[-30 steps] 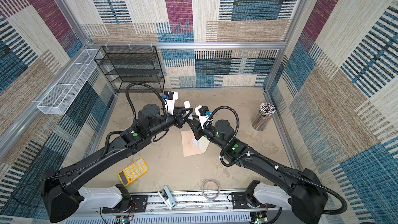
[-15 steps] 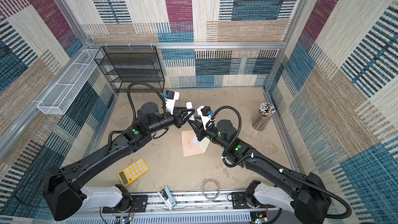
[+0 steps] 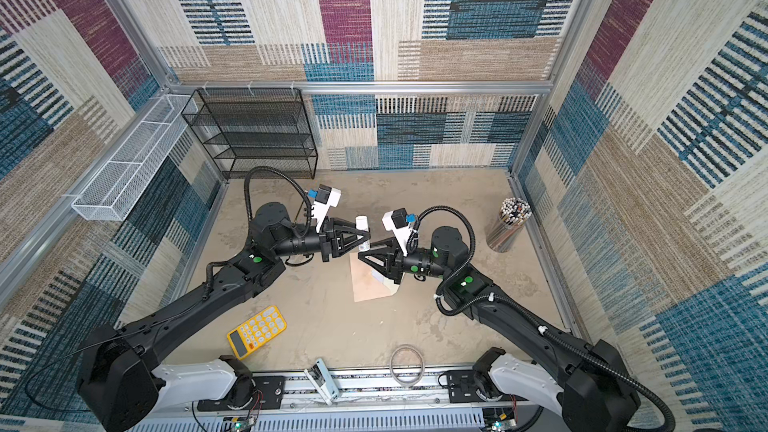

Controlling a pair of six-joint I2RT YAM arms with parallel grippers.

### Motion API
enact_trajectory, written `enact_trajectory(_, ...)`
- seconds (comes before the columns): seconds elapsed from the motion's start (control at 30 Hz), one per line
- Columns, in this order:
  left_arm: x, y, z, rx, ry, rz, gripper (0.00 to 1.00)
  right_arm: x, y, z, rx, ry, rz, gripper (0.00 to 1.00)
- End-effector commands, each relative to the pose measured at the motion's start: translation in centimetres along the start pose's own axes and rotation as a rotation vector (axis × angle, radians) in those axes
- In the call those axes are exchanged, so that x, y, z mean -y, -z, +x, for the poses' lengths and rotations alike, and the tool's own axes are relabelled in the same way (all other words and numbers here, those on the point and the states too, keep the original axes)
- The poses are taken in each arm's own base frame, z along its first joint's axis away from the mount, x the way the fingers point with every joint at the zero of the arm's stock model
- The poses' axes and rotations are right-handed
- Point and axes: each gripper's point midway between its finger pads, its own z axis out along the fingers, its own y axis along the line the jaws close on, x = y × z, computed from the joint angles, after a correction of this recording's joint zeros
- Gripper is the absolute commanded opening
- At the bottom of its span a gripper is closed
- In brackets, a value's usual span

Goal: Place the letter into the envelope and seal it

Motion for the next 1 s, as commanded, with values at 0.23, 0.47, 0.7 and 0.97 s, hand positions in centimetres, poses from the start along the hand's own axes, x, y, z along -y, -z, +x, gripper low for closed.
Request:
enact_trajectory(0.23,-3.8,2.7,-2.4,0.108,-0.021,-0.382,0.0,3.1,0.6,0.0,0.057,0.256,0.221,0.72)
enact_trajectory(0.47,-5.8,4.6,-4.6,0.231,-0.066,-0.635,0.0,3.9,0.4,-2.0,0.207,0.35,0.425,0.72)
enact_trajectory(0.7,-5.6,3.2,-4.6,0.264,-0.082,-0.669,0.0,4.4,-0.6,-3.7,0.272,0.399,0.525,0.63)
enact_trajectory(0.97,-5.2,2.4,-4.5,0.266,-0.085,-0.642,0.0,5.2,-1.3,-3.6,0.249,0.401,0.56,0.53)
